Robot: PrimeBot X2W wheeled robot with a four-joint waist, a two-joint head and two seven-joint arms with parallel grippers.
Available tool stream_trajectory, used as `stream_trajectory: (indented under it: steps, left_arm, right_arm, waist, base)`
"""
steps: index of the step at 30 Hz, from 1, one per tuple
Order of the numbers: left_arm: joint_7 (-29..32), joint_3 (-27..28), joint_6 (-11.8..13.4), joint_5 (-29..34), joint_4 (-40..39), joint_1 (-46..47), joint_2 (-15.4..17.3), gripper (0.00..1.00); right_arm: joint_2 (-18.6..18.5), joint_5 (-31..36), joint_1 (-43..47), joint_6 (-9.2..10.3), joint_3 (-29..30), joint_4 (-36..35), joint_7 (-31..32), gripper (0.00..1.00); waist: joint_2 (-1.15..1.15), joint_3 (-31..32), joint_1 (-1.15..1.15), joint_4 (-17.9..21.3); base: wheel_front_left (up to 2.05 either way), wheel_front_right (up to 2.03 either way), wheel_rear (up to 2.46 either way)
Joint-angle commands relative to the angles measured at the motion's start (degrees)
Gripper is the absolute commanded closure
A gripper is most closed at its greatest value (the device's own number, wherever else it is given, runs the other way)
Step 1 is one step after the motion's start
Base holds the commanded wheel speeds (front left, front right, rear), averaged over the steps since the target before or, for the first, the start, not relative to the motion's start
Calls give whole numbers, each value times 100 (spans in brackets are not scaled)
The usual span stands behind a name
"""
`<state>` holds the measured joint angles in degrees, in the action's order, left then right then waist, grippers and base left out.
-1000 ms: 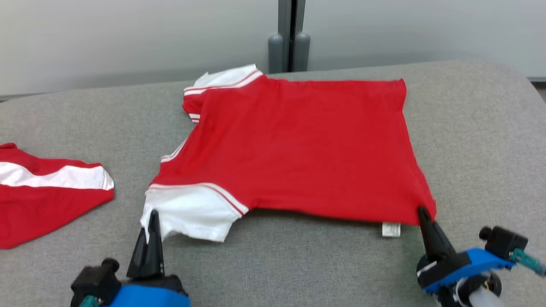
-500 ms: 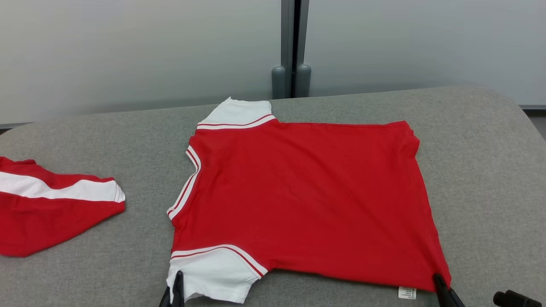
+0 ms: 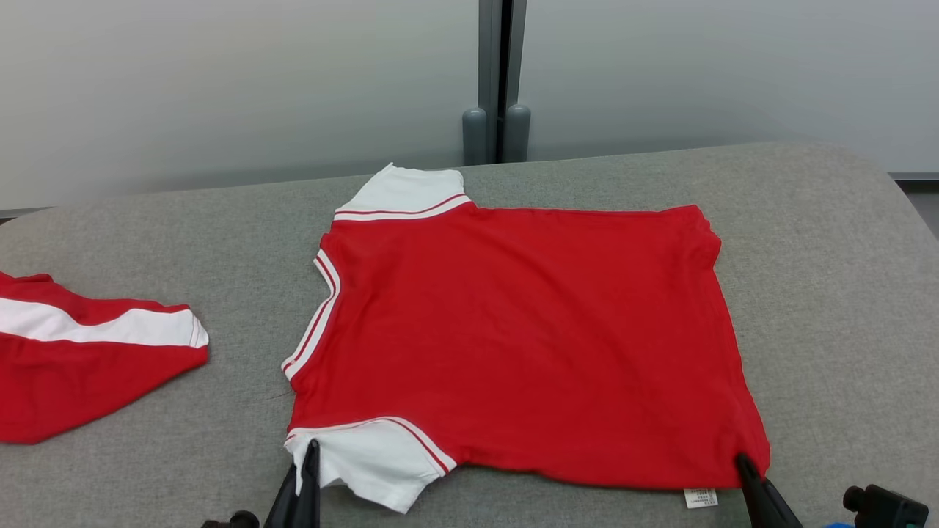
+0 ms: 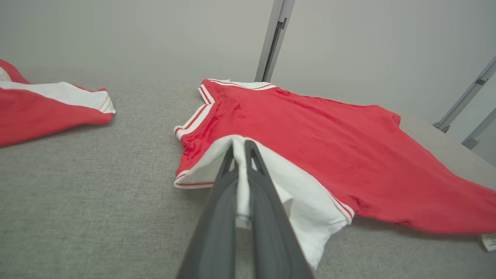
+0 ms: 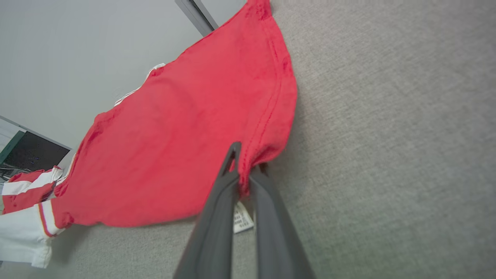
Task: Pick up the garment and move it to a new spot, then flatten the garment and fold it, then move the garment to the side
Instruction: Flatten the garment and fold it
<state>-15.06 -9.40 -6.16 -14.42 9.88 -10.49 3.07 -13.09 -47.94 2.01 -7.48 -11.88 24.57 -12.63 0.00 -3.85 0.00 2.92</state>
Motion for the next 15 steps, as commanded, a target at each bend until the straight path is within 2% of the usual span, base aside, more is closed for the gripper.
stream_trajectory:
  steps: [1, 8, 15]
  left_arm:
    - [-14, 47, -29, 61, -3, 151, 61, 100]
    - [-14, -50, -93, 198, 111, 624, 233, 100]
    - [-14, -206, -134, 232, 489, 1230, 480, 100]
  right_arm:
    - [-20, 52, -61, -3, 18, -60, 25, 100]
    - [15, -48, -283, -3, 55, -218, 203, 100]
    - [4, -190, -627, -3, 71, -89, 387, 100]
  waist:
    - [0, -8, 0, 13]
    - [0, -87, 0, 60]
    - [0, -251, 0, 127]
  base:
    - [0, 0, 0]
    - [0, 0, 0]
    - [0, 0, 0]
